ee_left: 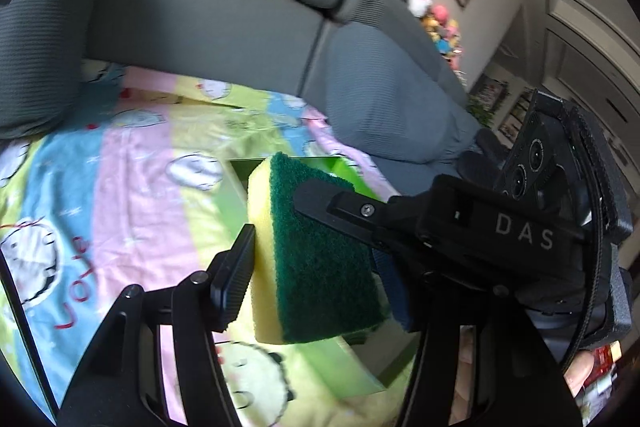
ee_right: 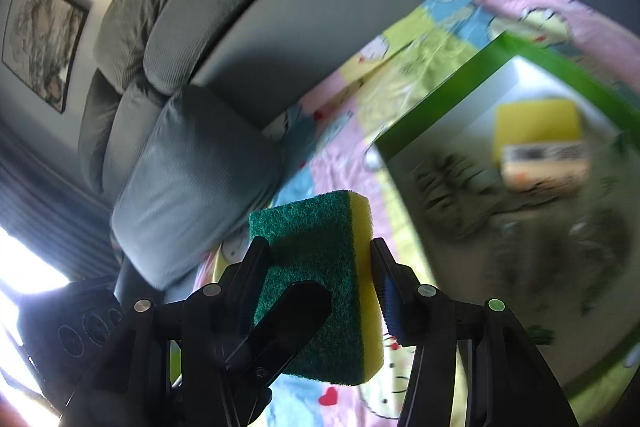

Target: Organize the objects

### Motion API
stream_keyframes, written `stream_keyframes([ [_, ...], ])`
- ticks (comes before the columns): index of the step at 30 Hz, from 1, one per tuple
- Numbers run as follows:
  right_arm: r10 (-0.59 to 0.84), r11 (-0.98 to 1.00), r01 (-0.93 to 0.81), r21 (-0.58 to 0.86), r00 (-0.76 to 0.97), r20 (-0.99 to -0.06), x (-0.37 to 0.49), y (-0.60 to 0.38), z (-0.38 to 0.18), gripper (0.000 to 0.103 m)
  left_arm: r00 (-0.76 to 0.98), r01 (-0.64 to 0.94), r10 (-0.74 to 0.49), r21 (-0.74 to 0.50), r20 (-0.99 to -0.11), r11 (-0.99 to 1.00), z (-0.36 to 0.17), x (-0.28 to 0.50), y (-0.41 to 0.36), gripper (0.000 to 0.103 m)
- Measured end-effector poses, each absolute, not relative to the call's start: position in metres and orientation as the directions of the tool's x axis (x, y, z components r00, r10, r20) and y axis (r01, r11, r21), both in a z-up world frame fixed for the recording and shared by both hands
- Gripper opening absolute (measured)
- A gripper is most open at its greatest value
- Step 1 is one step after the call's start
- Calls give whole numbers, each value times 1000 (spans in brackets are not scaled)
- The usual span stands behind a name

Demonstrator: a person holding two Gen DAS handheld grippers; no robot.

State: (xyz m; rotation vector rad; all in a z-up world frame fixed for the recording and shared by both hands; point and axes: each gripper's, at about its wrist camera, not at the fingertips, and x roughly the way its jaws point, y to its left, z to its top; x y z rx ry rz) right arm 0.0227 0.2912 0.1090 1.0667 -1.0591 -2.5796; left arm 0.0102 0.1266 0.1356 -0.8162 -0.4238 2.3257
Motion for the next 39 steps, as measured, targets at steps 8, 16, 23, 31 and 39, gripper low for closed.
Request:
stream_keyframes([
  [8,-207,-758,-255,600,-778,-593,53,332,119,54,-493,-540,762,-538,-420,-647,129,6,173,56],
  [16,-63,-753,-394,527,-755,-653,63,359,111,54,-406,-533,796,-591,-450,-606,111,0,210,56],
  [23,71,-745,-522,416,-681,-729,59,367,99,54,-389,-519,770,-570,-505,-637,101,2,222,59],
  [31,103,-747,-526,407,-697,-710,67,367,108,62,-429,-508,739,-537,-520,-673,104,5,214,79],
  [39,101,-763,-513,394,-696,-711,67,361,113,63,-464,-517,717,-498,-521,-696,109,6,206,82],
])
